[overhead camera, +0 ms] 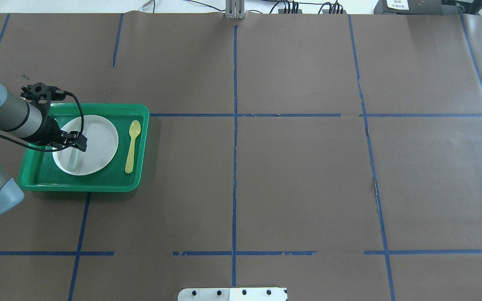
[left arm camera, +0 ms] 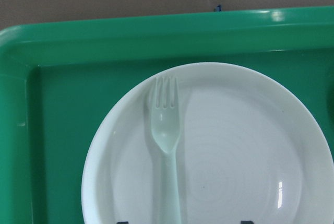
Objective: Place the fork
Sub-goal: 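Move the left gripper over the pale green fork on the plate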
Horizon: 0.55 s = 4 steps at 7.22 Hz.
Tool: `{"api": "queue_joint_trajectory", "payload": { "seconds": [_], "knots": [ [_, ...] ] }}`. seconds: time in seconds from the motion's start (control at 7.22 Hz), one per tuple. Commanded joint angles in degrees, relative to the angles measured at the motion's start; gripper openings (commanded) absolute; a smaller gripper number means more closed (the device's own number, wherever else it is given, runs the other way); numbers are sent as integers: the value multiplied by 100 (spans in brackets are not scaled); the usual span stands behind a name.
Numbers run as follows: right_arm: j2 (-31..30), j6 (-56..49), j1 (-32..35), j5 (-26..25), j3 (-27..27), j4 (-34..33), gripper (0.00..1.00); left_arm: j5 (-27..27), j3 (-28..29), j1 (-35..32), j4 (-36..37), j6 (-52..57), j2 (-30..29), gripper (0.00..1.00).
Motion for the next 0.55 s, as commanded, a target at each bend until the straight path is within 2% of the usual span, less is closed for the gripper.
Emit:
{"api": "queue_joint_trajectory", "payload": {
  "seconds": [0.0,0.42],
  "knots": [
    [0,0,0,0,0,2,100,3,271,89,3,14,-185,74],
    [0,0,0,0,0,-7,100,3,361,89,3,67,-178,70]
  ]
}}
